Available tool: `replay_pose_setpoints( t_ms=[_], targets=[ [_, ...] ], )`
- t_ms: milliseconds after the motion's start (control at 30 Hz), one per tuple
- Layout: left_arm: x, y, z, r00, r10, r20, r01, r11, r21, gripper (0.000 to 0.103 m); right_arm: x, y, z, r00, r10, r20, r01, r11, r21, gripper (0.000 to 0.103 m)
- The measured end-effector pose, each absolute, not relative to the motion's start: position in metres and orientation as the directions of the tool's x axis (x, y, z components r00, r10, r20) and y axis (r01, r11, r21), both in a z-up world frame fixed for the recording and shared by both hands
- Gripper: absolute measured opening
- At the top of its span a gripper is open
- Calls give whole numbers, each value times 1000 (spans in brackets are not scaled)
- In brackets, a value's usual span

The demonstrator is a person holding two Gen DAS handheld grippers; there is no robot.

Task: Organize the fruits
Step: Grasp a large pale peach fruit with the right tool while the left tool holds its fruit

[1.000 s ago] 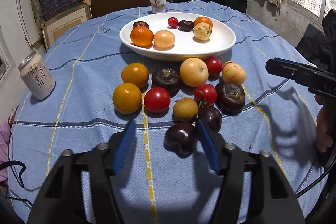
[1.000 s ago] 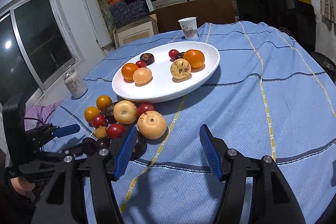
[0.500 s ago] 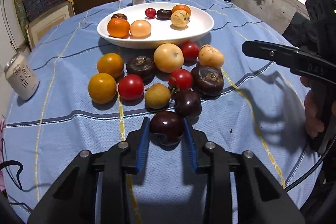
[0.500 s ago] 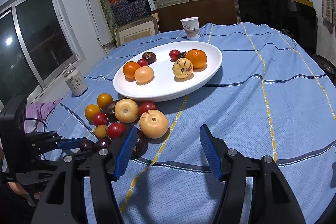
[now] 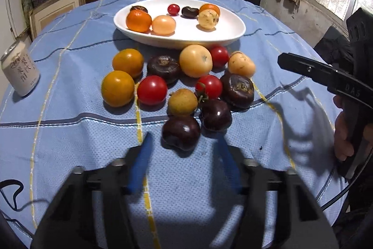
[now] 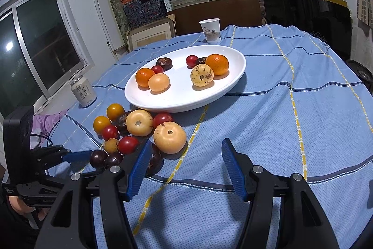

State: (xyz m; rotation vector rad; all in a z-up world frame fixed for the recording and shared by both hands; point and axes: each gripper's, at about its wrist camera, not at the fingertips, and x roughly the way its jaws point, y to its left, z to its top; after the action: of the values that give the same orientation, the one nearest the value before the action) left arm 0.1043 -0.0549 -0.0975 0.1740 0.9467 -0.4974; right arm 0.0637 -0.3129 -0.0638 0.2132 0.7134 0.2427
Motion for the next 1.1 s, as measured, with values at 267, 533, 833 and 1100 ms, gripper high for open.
replay_pose_setpoints(
  t_ms=[267,533,833,1100],
  targets=[
    [110,-54,-97,488,-342,-803,478,874,-82,40,63,-313,-63,732,290,-617,-145,951,274,63],
    [111,-46,-93,523,-352,-776,449,888,-99,33,63,-313,-63,732,289,-617,-146,951,273,63],
    [103,-34,-76,619,-370,-693,419,902,-107,33,68,-300,-64,711,262,-652,-149,963,224,63],
    [107,-28,-78,595,-400,-698,421,894,-154,33,101,-261,-61,659,246,-711,-165,969,182,63]
  ],
)
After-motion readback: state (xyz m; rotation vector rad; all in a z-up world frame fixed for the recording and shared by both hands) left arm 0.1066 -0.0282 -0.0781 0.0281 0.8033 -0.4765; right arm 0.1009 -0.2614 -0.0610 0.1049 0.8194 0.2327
